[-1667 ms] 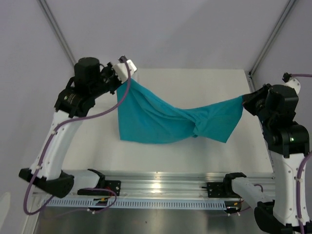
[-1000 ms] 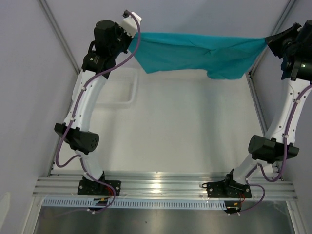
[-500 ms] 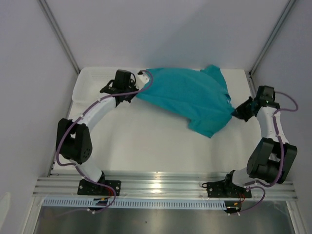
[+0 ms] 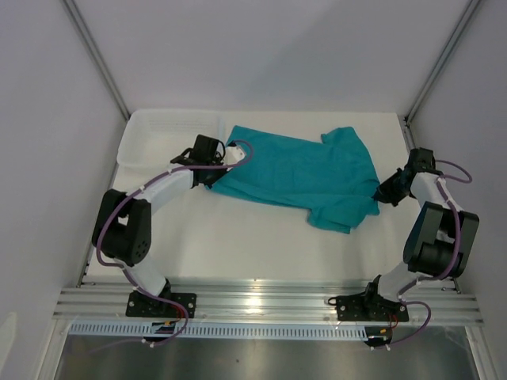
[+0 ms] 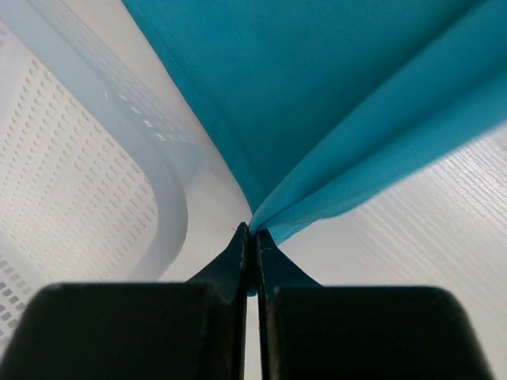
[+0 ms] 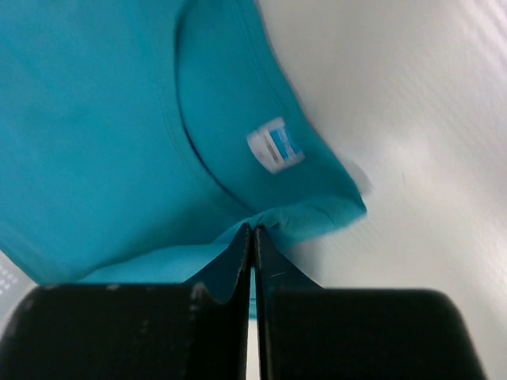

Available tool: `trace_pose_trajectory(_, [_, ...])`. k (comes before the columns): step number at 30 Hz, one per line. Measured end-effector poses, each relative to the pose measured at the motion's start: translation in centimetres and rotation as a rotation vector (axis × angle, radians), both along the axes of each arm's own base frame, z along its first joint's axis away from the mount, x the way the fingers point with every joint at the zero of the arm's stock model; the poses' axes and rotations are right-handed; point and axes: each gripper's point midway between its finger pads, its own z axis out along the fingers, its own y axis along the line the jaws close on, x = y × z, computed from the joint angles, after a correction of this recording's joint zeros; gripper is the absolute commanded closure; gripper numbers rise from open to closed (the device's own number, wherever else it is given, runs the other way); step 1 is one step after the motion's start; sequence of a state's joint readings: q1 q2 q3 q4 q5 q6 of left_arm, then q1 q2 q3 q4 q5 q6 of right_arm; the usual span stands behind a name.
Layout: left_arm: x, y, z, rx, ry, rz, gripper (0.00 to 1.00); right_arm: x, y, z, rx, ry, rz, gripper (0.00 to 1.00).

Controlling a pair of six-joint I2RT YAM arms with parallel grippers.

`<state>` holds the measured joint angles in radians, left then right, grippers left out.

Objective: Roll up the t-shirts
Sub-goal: Flatten the tshirt, then fold the tshirt

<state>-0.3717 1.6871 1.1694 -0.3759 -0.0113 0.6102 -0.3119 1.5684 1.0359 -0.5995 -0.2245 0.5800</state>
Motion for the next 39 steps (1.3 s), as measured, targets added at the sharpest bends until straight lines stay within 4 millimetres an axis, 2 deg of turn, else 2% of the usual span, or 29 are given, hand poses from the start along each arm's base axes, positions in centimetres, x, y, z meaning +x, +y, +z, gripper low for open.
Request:
trace_pose_trajectory(2, [0.0, 0.0, -0.2, 0.001, 0.004, 0.000, 0.99, 1.8, -0.8, -0.1, -0.014, -0.002, 0.000, 0.83])
trace_pose_trajectory(3, [0.0, 0.0, -0.2, 0.002, 0.005, 0.000, 0.99, 2.6, -1.2, -0.3, -0.020, -0.001, 0.000, 0.72])
trace_pose_trajectory(4, [0.0, -0.1, -0.4, 0.000, 0.009, -0.002, 0.99, 3.3, -1.4, -0.5, -0.025, 0.000, 0.006, 0.53])
trace_pose_trajectory(7, [-0.1, -0.3, -0.7, -0.006, 0.020, -0.010, 0.99, 4.1, -1.9, -1.4, -0.037, 0.015, 0.029, 0.40])
trace_pose_trajectory(10, [-0.2, -0.4, -1.1, -0.011, 0.034, -0.012, 0.99, 3.8, -2.2, -1.5, -0.067, 0.045, 0.058, 0.32])
trace_pose_trajectory(12, [-0.4, -0.5, -1.3, -0.017, 0.044, -0.014, 0.99, 3.0, -2.4, -0.8, -0.108, 0.056, 0.061, 0.32])
trace_pose_trajectory(15, [-0.6, -0.8, -1.5, -0.028, 0.056, -0.023, 0.99, 1.4, -2.3, 1.7, -0.178, 0.007, 0.044, 0.34])
trace_pose_trajectory(18, [-0.8, -1.0, -1.6, -0.044, 0.066, -0.027, 0.99, -1.5, -0.2, 4.1, -0.221, -0.062, 0.044, 0.36])
trace_pose_trajectory(20, [-1.0, -1.1, -1.7, -0.051, 0.074, -0.029, 0.99, -2.7, 2.3, 4.4, -0.212, -0.091, 0.087, 0.37])
trace_pose_trajectory(22, [-1.1, -1.2, -1.7, -0.057, 0.077, -0.027, 0.99, -3.2, 4.3, 3.5, -0.187, -0.085, 0.125, 0.37])
trace_pose_trajectory(23, [-1.1, -1.3, -1.8, -0.060, 0.080, -0.029, 0.99, -3.6, 5.0, 2.3, -0.170, -0.061, 0.133, 0.36])
trace_pose_trajectory(26, [-1.4, -1.3, -2.0, -0.067, 0.090, -0.028, 0.99, -5.6, 5.9, -1.2, -0.134, 0.042, 0.124, 0.36])
trace_pose_trajectory(28, [-1.7, -1.3, -2.3, -0.065, 0.100, -0.028, 0.99, -6.5, 6.3, -2.7, -0.115, 0.090, 0.119, 0.37])
trace_pose_trajectory(32, [-2.1, -1.1, -2.8, -0.060, 0.116, -0.026, 0.99, -6.3, 7.8, -4.1, -0.087, 0.116, 0.140, 0.42])
trace_pose_trajectory(36, [-2.2, -1.1, -2.7, -0.065, 0.117, -0.019, 0.99, -6.5, 9.3, -5.5, -0.068, 0.131, 0.161, 0.53])
trace_pose_trajectory(39, [-2.2, -1.1, -2.7, -0.069, 0.119, -0.013, 0.99, -6.2, 9.8, -5.6, -0.056, 0.117, 0.157, 0.55])
